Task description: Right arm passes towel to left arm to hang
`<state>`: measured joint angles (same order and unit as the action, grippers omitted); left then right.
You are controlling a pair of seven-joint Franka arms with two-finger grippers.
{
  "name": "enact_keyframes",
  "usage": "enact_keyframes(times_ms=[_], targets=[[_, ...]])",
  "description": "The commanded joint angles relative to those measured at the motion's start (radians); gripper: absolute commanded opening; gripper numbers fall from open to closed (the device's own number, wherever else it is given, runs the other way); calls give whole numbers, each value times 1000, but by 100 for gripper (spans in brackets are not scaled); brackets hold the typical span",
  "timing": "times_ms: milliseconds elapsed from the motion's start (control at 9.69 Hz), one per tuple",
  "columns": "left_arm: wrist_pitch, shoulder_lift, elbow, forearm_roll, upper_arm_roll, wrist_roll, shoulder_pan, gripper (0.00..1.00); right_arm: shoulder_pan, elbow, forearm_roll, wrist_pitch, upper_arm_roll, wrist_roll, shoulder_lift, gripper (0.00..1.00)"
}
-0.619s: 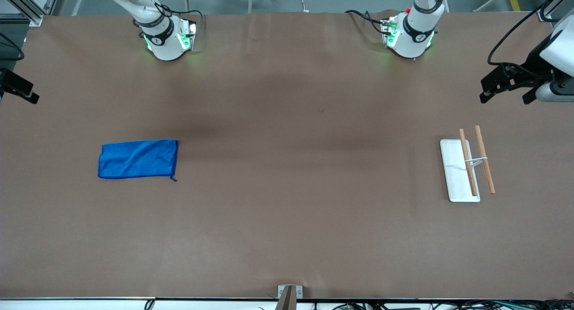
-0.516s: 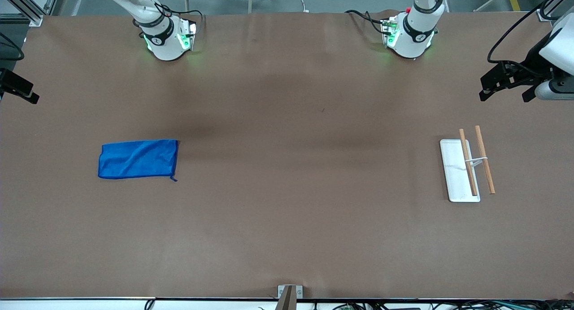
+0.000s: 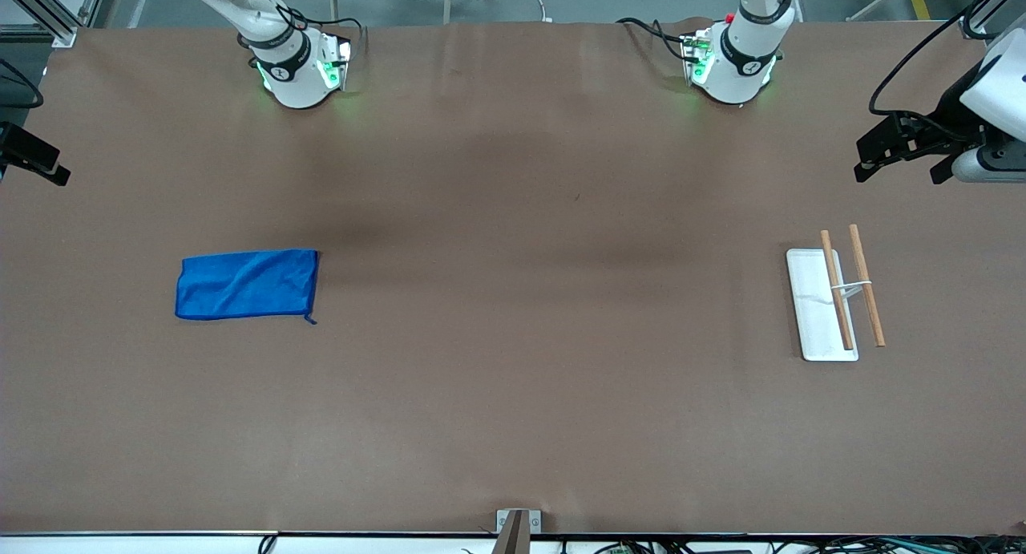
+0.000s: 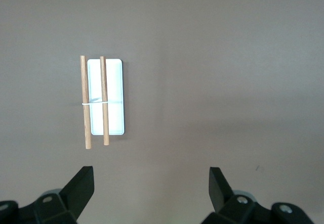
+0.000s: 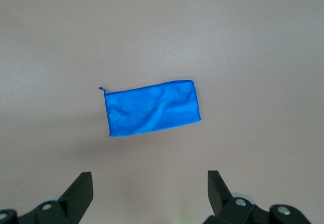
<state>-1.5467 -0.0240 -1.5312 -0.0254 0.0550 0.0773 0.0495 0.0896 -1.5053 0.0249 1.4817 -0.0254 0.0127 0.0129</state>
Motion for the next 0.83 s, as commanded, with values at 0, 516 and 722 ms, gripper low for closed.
enact_keyframes(times_ms=[0,516,722], targets=[[2,19,-20,-13,-3,-11,-3,100,-2,-68,-11,17,-1,64,-24,100],[-1,27,-21,-11,-7,-13,-3,100,-2,-628,-8,697,2,119,-40,100],[-7,32,-20,-10,-7,-11,-2,100,5,-748,3,952,1,165,-137,100]])
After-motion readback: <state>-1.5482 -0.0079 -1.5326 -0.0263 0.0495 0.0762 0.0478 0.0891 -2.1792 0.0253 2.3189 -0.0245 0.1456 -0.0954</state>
